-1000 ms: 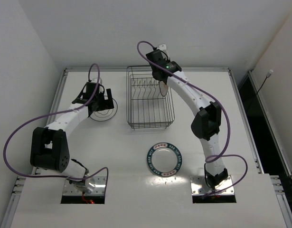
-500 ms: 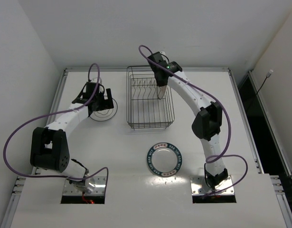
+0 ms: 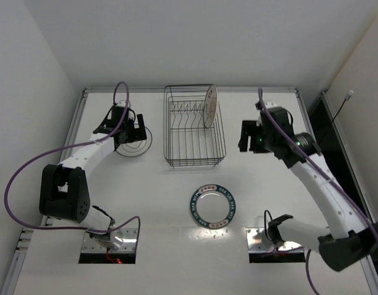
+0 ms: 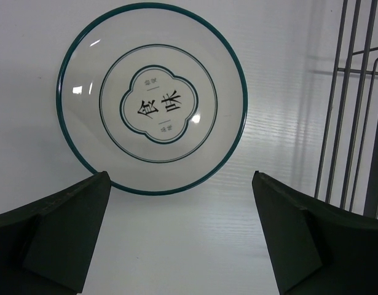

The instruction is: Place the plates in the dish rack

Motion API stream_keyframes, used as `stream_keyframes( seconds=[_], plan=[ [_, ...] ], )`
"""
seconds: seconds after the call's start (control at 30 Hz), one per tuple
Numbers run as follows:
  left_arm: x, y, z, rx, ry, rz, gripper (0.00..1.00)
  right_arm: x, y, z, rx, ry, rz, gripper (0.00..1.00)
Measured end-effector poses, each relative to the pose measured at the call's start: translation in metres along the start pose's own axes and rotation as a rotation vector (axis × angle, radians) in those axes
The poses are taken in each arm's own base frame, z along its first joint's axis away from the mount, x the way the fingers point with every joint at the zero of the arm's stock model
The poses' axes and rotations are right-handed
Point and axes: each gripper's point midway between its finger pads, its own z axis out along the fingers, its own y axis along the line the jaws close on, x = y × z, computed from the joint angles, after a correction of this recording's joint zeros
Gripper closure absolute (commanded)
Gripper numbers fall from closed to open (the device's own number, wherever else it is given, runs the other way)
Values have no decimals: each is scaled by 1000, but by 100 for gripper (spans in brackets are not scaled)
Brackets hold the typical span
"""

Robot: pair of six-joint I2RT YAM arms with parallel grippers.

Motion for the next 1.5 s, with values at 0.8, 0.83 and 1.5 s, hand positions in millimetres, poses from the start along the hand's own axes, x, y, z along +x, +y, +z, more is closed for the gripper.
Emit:
stream_keyframes(
  seconds=[0.8, 0.83, 1.5],
  plan=[
    [8, -45, 6, 367, 82, -55, 0, 260, 0, 71, -406, 784, 470, 59],
    [9, -45, 7, 370, 88, -55, 0, 264, 2, 70, -413, 804, 481, 59],
    [18, -42, 15, 349, 123, -66, 0, 245, 24, 52, -421, 738, 199, 100]
  ],
)
